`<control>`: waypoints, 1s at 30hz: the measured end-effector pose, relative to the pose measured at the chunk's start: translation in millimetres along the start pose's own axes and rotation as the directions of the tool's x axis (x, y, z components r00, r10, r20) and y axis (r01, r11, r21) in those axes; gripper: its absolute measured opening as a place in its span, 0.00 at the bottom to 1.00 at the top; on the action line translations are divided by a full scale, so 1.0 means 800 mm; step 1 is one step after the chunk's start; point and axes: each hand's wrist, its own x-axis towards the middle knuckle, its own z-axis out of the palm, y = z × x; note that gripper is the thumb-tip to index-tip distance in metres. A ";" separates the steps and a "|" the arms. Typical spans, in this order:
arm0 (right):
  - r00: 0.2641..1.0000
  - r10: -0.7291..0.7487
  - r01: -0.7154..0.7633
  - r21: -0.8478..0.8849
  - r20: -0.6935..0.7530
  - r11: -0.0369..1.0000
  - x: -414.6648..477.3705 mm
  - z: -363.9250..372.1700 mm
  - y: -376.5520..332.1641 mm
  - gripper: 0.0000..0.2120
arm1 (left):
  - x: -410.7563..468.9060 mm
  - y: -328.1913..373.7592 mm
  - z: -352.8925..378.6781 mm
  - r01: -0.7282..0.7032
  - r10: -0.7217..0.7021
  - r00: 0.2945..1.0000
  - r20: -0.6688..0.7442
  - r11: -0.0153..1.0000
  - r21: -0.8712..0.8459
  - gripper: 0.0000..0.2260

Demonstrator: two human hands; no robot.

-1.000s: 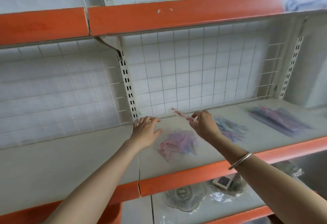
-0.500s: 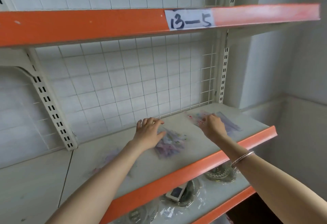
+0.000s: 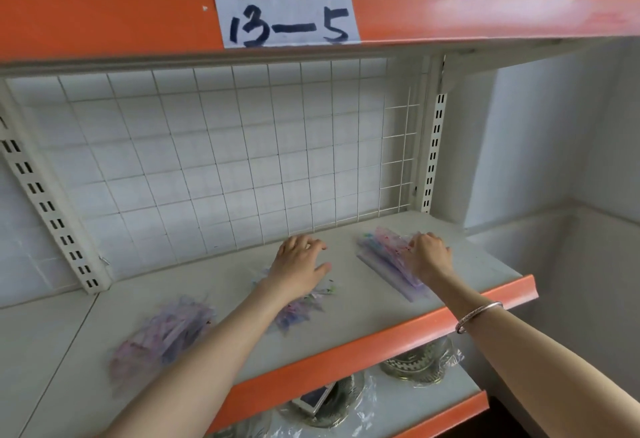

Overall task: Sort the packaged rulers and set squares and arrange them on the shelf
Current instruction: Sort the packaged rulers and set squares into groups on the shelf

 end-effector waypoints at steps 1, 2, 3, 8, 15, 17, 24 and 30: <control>1.000 -0.003 0.003 0.010 0.004 1.000 0.003 0.003 0.001 0.13 | 0.002 0.000 0.000 0.007 -0.007 1.000 0.003 1.000 0.003 0.20; 1.000 -0.007 0.007 0.016 0.009 1.000 0.005 0.005 0.001 0.13 | 0.003 -0.001 0.000 0.015 -0.015 1.000 0.006 1.000 0.004 0.20; 1.000 -0.011 0.011 0.019 0.014 1.000 0.007 0.007 0.001 0.13 | 0.005 -0.002 0.000 0.022 -0.022 1.000 0.011 1.000 0.006 0.20; 0.999 -0.035 0.035 0.003 0.019 0.999 0.013 0.013 0.002 0.13 | 0.007 -0.007 0.000 0.044 -0.045 0.998 0.033 0.999 0.020 0.20; 0.997 -0.062 0.060 0.037 0.049 0.997 0.014 0.017 -0.005 0.15 | -0.004 -0.018 -0.003 0.071 -0.071 0.997 0.027 0.997 0.020 0.20; 0.997 -0.059 0.057 0.033 0.048 0.998 0.010 0.018 -0.009 0.15 | -0.008 -0.023 -0.005 0.081 -0.082 0.996 0.032 0.996 0.021 0.20; 0.987 -0.149 0.145 0.065 0.064 0.987 -0.016 0.016 -0.056 0.16 | -0.032 -0.047 -0.014 0.132 -0.133 0.991 0.014 0.991 0.023 0.20; 0.936 -0.333 0.317 0.137 0.112 0.939 -0.066 0.016 -0.127 0.16 | -0.076 -0.096 -0.028 0.191 -0.190 0.981 -0.036 0.981 0.034 0.20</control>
